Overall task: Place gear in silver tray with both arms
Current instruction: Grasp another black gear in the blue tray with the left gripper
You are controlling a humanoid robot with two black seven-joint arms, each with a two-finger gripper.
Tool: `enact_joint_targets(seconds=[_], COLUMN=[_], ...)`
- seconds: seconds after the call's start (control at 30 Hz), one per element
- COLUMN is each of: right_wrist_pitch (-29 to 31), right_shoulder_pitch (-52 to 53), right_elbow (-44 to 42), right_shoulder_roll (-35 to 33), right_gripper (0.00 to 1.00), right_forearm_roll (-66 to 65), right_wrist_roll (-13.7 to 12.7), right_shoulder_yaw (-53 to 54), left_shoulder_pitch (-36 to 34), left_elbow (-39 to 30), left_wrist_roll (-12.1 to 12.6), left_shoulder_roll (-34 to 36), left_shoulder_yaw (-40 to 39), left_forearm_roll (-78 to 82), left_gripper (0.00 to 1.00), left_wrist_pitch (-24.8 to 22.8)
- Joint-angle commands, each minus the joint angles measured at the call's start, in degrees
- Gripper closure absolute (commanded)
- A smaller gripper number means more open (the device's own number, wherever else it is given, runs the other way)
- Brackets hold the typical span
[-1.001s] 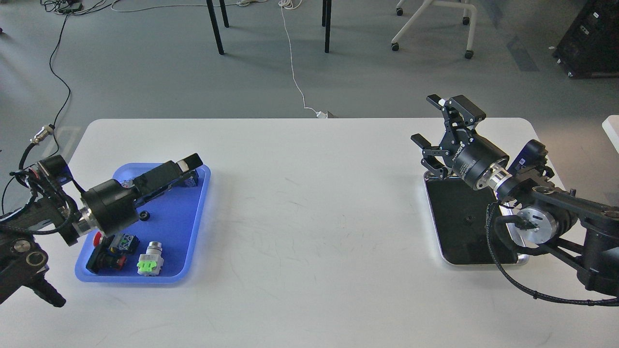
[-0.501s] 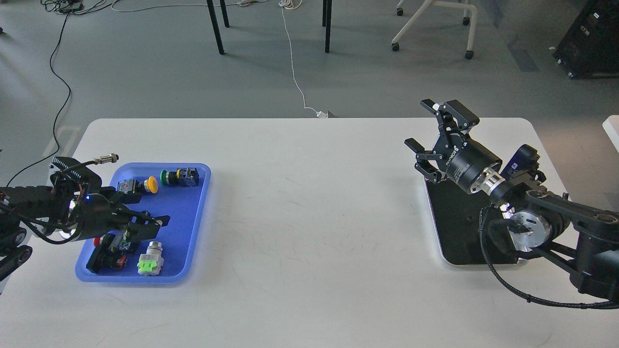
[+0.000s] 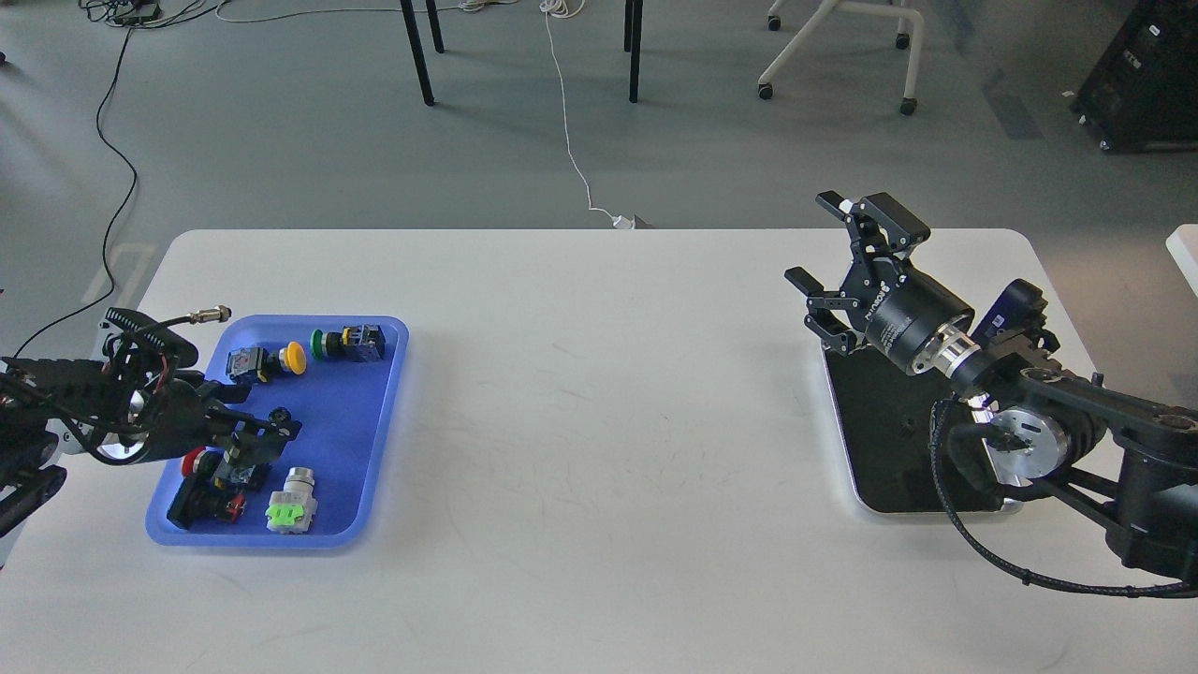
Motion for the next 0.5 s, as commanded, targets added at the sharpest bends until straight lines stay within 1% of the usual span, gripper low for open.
enact_joint_targets(seconds=[0.0,0.2,0.3,0.37,0.43,0.47], right_wrist_pitch=[0.00,0.00,0.00,0.00,0.00,0.00], right_shoulder_pitch=[-0.06,-0.06,-0.06,-0.06,-0.06,-0.06], right_elbow=[0.03,0.12,0.20,0.20,0.20,0.20], right_shoulder_roll=[-0.02,-0.11,-0.20,-0.20,-0.20,-0.20], right_gripper=[0.05,0.05,0.05,0.05,0.05,0.05], right_forearm_roll=[0.00,0.00,0.00,0.00,0.00,0.00], right_wrist_roll=[0.00,0.00,0.00,0.00,0.00,0.00], right_shoulder_yaw=[0.00,0.00,0.00,0.00,0.00,0.00], left_shoulder_pitch=[0.07,-0.02,0.06,0.07,-0.02,0.06], left_elbow=[0.33,0.50,0.59,0.59,0.68,0.85], left_wrist_roll=[0.00,0.00,0.00,0.00,0.00,0.00], left_shoulder_roll=[-0.07,-0.85,-1.03,-1.12,-1.12,-1.12], left_shoulder_yaw=[0.17,0.17,0.17,0.17,0.17,0.17], left_forearm_roll=[-0.01,-0.01,-0.01,-0.01,-0.01,-0.01], left_gripper=[0.31,0.38,0.47,0.48,0.55,0.60], left_wrist_pitch=[0.02,0.02,0.02,0.02,0.02,0.02])
